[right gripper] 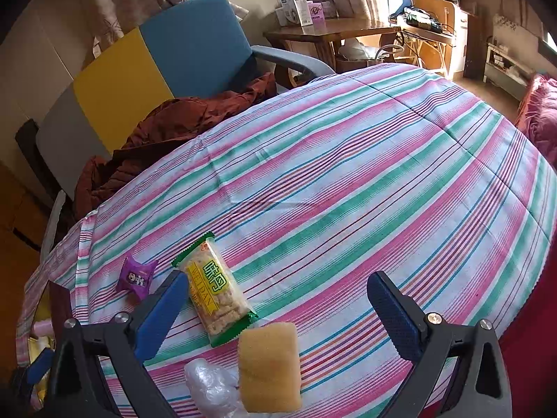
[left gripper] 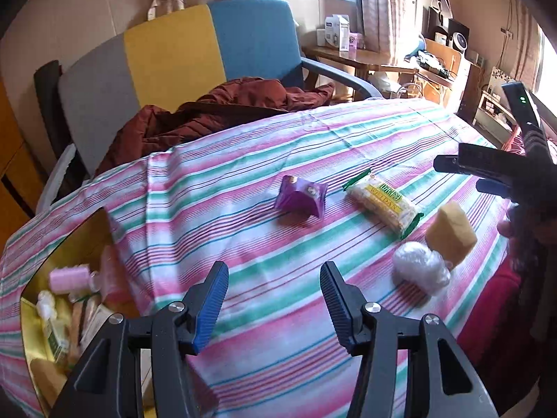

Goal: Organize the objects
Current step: 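Grasp the purple packet with the left tool, then grasp the yellow sponge block with the right tool while the left tool holds the purple packet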

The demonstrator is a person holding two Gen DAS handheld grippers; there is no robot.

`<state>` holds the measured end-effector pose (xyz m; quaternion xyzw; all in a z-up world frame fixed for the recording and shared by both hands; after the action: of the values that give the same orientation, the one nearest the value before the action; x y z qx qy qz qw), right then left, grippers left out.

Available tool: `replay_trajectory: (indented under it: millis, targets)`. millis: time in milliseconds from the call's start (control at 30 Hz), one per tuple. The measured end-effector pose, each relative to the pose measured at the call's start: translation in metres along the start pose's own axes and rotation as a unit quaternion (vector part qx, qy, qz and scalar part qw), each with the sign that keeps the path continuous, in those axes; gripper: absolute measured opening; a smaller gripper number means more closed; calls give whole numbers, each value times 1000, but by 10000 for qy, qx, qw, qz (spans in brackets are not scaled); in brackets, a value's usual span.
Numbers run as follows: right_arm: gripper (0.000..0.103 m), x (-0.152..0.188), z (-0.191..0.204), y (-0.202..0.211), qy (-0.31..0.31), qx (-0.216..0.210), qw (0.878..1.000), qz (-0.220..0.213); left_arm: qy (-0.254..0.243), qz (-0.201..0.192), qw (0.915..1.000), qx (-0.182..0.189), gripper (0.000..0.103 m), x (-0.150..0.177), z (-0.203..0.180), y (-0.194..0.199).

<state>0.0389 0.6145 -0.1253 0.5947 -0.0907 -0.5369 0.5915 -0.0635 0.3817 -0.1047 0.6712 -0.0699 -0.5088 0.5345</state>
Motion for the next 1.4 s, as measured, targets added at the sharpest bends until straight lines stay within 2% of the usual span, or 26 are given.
replay_trajectory:
  millis: [167,233,267,333,400,533,733,833,933,967,1067,1167,1400]
  targets:
    - [103,2,5,-2,93,-97,9999,59,63,182,9995,234,69,-21,-13,-36]
    - [103,3,7,-2,121,-122,9998,79,199,345,9987,325,70,-27,-13,-53]
    - [103,3,7,-2,128,-129,9998,91,408,496,9966,513,70,-28,-13,-60]
    - [103,4,8,-3,127,-169,9997,126,1024,813,9870,935,70,-27,-10,-75]
    - [103,5,10,-4,144,-207,9996,162,1483,975,9781,1089,70,-30,-6,-87]
    - [103,6,14,-5,233,-261,9992,194,2020,1130,9654,1205,70,-42,-2,-109]
    - [103,5,11,-5,126,-295,9993,199,2251,1327,9601,997,69,-56,-4,-150]
    - [103,4,9,-6,59,-290,9993,215,1956,1255,9693,806,66,-60,-6,-156]
    - [103,0,2,-5,-96,-247,9995,151,1338,1187,9826,494,49,-54,-9,-153]
    - [103,-3,-3,-3,-200,-220,9995,78,1155,1158,9858,388,38,-52,-9,-152]
    - [103,-11,-22,3,-659,-211,9976,-68,779,1070,9907,317,36,-43,-11,-145]
    - [103,-12,-31,0,-933,-275,9953,18,558,1032,9929,213,35,-32,-13,-136]
    - [103,-3,-15,-14,-577,-334,9970,390,403,954,9945,159,35,-4,-22,-111]
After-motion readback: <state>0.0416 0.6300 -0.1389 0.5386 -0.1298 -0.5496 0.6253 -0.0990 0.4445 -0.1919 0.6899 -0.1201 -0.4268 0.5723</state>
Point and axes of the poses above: each gripper's, at about its wrist camera, not at the fingertips, and y roughly against the way its jaws point, z to its left, x to its underside, the point moved 9 cm from there along -y, roughly the way its jaws point, and after that the axes turned 3 degrees about -y, right-handed, at the moved point
